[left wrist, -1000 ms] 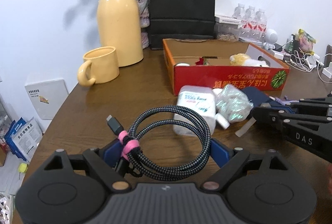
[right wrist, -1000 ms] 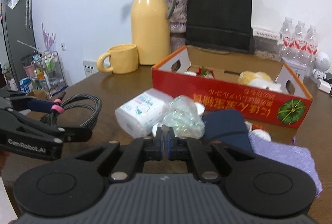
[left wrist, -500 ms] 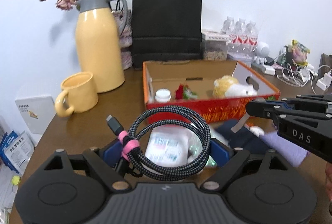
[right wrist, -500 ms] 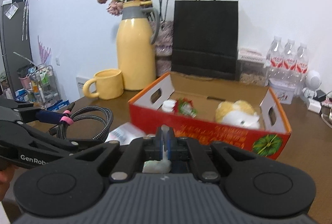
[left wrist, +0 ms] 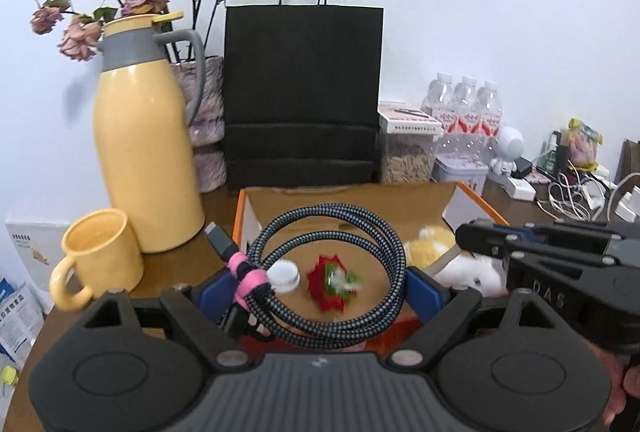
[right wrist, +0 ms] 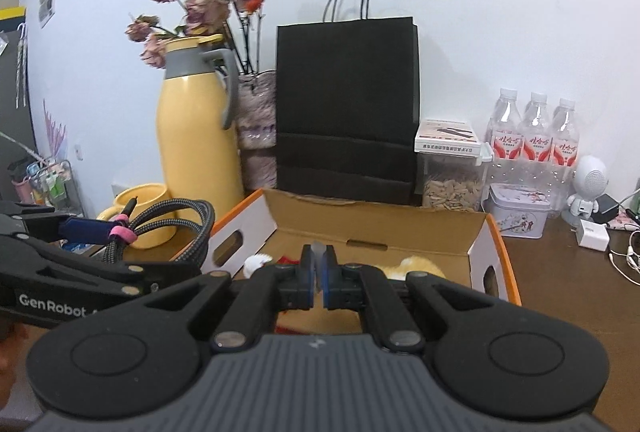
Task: Organize objects
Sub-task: 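Carry the cable into the box with the left gripper while the right grasps a small white piece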
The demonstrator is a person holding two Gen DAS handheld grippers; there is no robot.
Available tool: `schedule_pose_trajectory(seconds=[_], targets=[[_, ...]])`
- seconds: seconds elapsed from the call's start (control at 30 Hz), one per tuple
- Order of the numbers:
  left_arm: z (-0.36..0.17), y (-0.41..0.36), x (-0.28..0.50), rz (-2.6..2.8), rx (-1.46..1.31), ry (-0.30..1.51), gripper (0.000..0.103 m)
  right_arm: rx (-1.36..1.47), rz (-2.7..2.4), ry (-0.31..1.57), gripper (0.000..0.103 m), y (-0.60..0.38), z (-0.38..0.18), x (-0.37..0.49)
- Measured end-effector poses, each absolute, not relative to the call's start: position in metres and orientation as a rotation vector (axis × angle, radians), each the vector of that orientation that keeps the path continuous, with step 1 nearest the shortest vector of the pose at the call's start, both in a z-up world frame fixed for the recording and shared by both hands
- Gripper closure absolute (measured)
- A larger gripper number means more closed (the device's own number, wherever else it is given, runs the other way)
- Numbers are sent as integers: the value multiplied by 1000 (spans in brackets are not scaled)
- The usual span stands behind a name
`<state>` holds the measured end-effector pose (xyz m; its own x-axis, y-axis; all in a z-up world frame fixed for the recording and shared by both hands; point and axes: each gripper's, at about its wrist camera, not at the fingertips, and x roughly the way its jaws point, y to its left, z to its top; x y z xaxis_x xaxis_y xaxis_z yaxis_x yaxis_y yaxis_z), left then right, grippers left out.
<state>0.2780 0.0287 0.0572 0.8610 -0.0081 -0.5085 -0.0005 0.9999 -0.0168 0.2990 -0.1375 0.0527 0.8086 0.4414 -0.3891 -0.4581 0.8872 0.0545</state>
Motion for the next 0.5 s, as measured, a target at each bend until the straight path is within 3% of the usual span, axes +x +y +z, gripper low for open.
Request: schedule_pose_trajectory(seconds=[0.5], targets=[[40, 34, 359, 28, -16, 553, 15, -39, 476, 436, 99, -127, 26, 364]])
